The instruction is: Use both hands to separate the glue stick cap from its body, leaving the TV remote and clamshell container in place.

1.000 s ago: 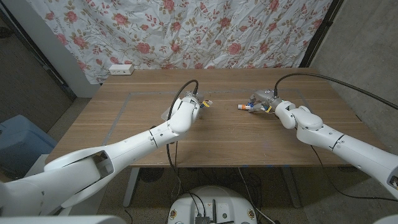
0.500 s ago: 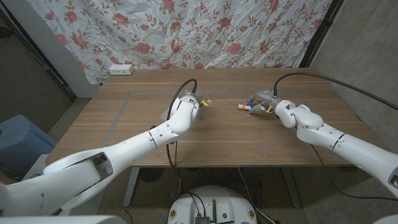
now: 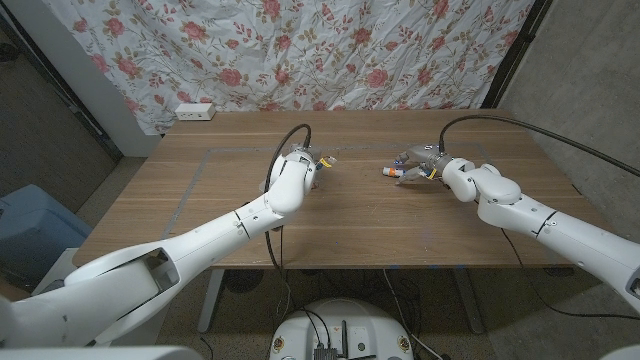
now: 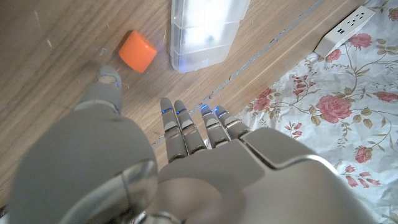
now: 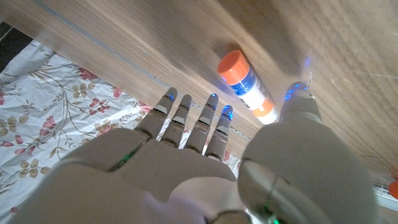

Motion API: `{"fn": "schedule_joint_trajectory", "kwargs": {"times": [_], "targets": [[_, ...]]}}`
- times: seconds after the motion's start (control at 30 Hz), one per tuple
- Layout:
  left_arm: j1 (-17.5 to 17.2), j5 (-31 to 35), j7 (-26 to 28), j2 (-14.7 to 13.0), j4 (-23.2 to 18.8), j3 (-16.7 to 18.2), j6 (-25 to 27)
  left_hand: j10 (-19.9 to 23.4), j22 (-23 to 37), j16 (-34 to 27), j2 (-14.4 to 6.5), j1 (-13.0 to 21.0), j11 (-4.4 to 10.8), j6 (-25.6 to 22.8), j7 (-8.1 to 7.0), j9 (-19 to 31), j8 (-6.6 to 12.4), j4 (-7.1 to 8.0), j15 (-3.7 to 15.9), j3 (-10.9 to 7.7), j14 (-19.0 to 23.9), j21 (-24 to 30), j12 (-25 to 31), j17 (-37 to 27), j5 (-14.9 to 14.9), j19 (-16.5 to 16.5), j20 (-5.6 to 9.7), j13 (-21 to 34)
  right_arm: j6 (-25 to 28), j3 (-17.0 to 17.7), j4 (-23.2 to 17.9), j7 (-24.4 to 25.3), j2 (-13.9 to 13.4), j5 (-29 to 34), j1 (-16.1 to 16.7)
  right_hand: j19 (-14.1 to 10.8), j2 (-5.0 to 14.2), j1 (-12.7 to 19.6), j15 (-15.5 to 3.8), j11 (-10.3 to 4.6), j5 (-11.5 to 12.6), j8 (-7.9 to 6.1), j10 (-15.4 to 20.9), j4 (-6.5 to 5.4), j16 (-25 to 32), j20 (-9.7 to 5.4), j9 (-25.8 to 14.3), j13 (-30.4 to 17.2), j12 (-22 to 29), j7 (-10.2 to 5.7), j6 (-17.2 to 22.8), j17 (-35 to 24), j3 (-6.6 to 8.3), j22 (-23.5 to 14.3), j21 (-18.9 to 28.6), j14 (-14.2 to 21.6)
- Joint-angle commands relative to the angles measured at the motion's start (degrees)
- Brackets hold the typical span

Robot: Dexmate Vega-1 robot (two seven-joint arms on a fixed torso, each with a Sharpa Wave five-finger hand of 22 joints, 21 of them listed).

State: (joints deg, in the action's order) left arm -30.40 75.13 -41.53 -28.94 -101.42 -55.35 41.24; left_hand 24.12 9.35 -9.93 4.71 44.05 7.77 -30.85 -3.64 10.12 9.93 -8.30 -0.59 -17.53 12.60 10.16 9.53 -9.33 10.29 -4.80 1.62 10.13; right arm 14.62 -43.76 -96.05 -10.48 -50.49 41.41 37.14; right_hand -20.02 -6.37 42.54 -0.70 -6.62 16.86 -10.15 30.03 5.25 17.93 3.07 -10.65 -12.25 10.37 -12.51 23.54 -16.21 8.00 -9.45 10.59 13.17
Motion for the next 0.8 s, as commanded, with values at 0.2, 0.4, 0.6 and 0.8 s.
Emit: {"fn": "schedule_joint_trajectory", "kwargs": {"times": [0.2, 0.4, 0.6, 0.8], "targets": [[-3.4, -11.2, 3.7, -2.3, -3.8, 6.1, 2.6, -8.2, 0.1, 0.3, -2.1, -4.1, -2.25, 7.6, 0.33, 0.1, -0.14, 0.89, -0.66, 0.81, -5.1, -0.2, 0.3, -0.1, -0.3, 4.1, -0.78, 0.0, 1.7, 1.9, -2.3, -0.6, -0.6, -2.3, 1.7, 2.0, -0.39, -5.8, 1.63, 1.7, 2.6, -0.22, -7.1, -2.02, -2.1, -0.61, 0.0, 0.1, -0.3, 0.64, -5.3, -0.1, -2.78, -0.3, 0.0, -3.7], [-4.2, -14.0, 7.2, -3.3, -4.9, 6.7, 4.5, -10.4, 0.1, 0.2, -2.4, -6.0, -3.9, 8.8, 0.12, 0.1, 0.1, 1.4, -1.09, 1.35, -6.4, -0.2, 0.4, -0.2, -0.4, 5.1, -1.27, 0.0, 2.9, 2.4, -2.7, -0.4, -0.1, -3.2, 2.2, 3.9, 0.66, -9.0, 3.3, 2.73, 3.5, 0.0, -12.9, -3.53, -3.2, 0.04, 0.1, 0.2, -0.5, 1.65, -9.8, -0.2, -3.91, -0.3, -0.2, -5.9], [-7.8, -22.7, 16.7, -4.1, -6.4, 11.4, 4.5, -11.0, 0.2, 0.0, -3.3, -8.7, -4.0, 10.9, 0.22, 0.2, -0.19, 2.5, -0.97, 1.96, -6.6, 0.1, 0.7, -0.2, -0.4, 5.2, -1.27, 0.0, 1.2, 4.2, -2.3, 1.7, 0.1, -7.8, 3.1, 5.1, 1.41, -12.6, 4.02, 3.5, 3.7, 0.07, -16.9, -5.24, -4.1, 0.7, 0.1, 0.4, -0.3, 2.42, -13.7, -0.2, -5.14, -0.3, -0.1, -8.1], [-8.8, -29.3, 23.2, -5.5, -6.9, 12.6, 3.3, -11.6, 0.2, -0.1, -3.8, -9.5, -4.22, 11.4, 0.53, 0.2, -0.03, 2.73, -0.83, 2.0, -6.4, 0.3, 0.7, -0.2, -0.3, 4.8, -1.04, 0.0, -1.9, 5.5, -0.8, 3.2, 0.4, -12.5, 3.1, 5.3, 1.99, -15.3, 4.15, 4.25, 3.5, -0.09, -19.0, -6.59, -5.0, 1.06, 0.1, 0.6, -0.2, 2.88, -15.0, -0.2, -6.02, -0.3, 0.1, -10.1]]}}
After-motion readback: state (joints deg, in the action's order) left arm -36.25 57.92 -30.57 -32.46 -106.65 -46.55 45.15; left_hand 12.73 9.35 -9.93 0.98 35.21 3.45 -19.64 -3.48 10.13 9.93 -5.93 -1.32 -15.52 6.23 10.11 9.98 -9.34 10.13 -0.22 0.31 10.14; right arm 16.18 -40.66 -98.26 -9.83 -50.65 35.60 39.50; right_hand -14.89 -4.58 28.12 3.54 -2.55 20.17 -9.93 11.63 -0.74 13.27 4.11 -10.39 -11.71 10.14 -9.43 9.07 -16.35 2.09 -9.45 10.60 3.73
